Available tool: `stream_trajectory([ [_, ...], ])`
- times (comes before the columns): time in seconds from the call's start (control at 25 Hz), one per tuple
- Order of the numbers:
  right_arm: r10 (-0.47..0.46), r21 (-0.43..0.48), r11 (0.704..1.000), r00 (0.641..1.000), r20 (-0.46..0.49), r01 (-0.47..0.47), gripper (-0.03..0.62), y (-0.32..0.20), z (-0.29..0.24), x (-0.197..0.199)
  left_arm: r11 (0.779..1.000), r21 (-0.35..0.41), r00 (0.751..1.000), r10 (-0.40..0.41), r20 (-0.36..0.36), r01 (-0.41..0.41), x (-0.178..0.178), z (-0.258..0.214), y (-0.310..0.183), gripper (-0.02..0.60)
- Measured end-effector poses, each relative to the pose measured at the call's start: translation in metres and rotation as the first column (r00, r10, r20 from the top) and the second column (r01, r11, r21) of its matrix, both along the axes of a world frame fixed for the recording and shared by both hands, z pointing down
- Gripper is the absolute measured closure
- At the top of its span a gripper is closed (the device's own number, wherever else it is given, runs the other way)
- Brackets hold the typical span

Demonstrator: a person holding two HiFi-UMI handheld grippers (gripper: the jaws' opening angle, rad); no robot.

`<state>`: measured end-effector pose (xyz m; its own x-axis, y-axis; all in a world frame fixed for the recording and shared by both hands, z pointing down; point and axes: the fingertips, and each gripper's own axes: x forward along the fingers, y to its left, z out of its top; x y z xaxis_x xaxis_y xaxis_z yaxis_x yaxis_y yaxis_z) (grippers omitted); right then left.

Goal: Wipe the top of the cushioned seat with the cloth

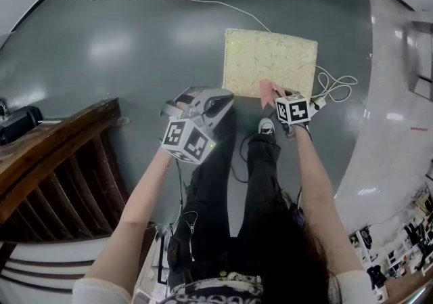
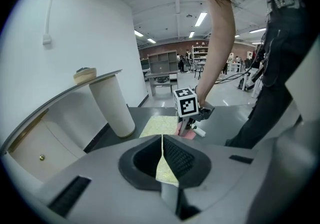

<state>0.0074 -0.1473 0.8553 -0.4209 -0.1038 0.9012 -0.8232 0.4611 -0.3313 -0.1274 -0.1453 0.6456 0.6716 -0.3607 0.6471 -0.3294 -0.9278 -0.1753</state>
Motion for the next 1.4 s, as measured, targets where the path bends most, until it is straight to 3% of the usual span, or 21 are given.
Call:
stream_trajectory([
  [0.4,0.112,-0.001,0.994,0.989,-0.099,-0.112,0.579,0.01,0.002,0.115,0.995,-0.01,0.995,0.1,-0.009,-0.101,0.061,-0.004,0.008,0.574],
  [0.68,0.2,-0.003,0.979,0.972,-0.12,-0.202,0.579,0.016,-0.001,0.163,0.99,-0.014,0.991,0.137,-0.004,-0.137,0.09,-0.011,0.007,0.574],
  [0.96,0.168,0.019,0.986,0.985,-0.032,-0.167,0.579,0.018,-0.033,0.16,0.996,-0.006,0.995,0.092,0.025,-0.092,0.1,-0.028,0.006,0.574],
  [1.16,0.15,0.087,0.984,0.986,0.078,-0.157,0.579,0.012,-0.096,0.147,0.999,0.026,0.999,0.036,0.015,-0.036,0.116,-0.061,0.006,0.574],
  [1.4,0.188,0.122,0.97,0.965,0.181,-0.212,0.579,0.02,-0.18,0.146,0.998,0.065,1.0,-0.012,-0.016,0.013,0.142,-0.119,0.016,0.574],
])
